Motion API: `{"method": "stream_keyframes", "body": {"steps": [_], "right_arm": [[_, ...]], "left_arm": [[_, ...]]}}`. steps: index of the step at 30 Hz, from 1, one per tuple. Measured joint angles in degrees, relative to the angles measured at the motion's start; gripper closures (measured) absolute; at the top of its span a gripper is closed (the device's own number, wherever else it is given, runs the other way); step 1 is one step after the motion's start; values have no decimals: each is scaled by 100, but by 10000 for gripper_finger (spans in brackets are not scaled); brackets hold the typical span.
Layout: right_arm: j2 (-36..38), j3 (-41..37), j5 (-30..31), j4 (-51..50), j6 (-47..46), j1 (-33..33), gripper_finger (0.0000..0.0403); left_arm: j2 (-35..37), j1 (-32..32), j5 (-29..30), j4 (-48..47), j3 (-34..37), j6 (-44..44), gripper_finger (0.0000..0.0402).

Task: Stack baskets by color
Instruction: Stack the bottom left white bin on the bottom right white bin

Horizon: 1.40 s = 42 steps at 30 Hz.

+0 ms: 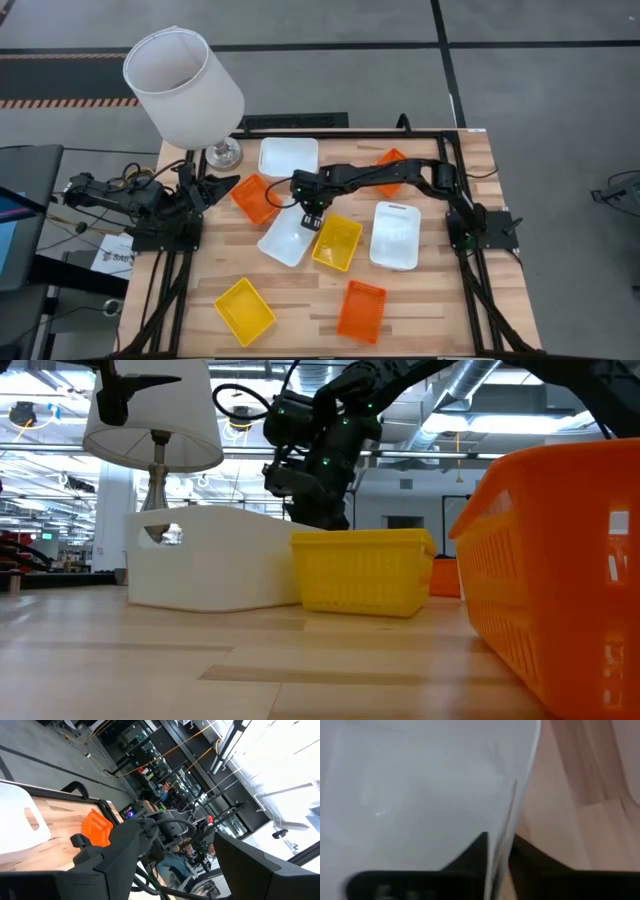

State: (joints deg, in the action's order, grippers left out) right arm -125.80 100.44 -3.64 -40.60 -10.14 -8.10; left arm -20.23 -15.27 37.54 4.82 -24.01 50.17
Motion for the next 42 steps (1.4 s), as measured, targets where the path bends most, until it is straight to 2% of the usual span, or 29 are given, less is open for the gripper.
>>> {"method": "stream_keyframes", "body": {"steps": [2,9,14,19,23,29,36,39,42], "right_arm": [[0,0,-9,-60,-40,-25,386],[39,42,-79,-92,-137,-57,397],[49,581,-514,-246,-205,-203,400],[72,1468,-681,-1059,29,-312,401],[241,2022,-998,-2196,436,-391,402],[1288,2024,-1044,-3731,764,-314,402],[2827,1945,-326,-4910,711,121,402],[3543,1325,-288,-4884,584,227,402],[4353,217,-226,-4775,290,260,402]], "left_arm": [[-2,0,-2,-1,0,0,155],[0,0,-15,-28,0,2,155],[-2,0,-17,-35,0,9,155],[-2,0,-20,-37,0,11,155],[-1,0,-21,-37,0,15,155],[2,0,-125,-22,0,127,155],[2,0,-121,-25,0,197,155],[2,0,-115,-28,0,197,155],[2,-2,-110,-35,0,197,155]]}}
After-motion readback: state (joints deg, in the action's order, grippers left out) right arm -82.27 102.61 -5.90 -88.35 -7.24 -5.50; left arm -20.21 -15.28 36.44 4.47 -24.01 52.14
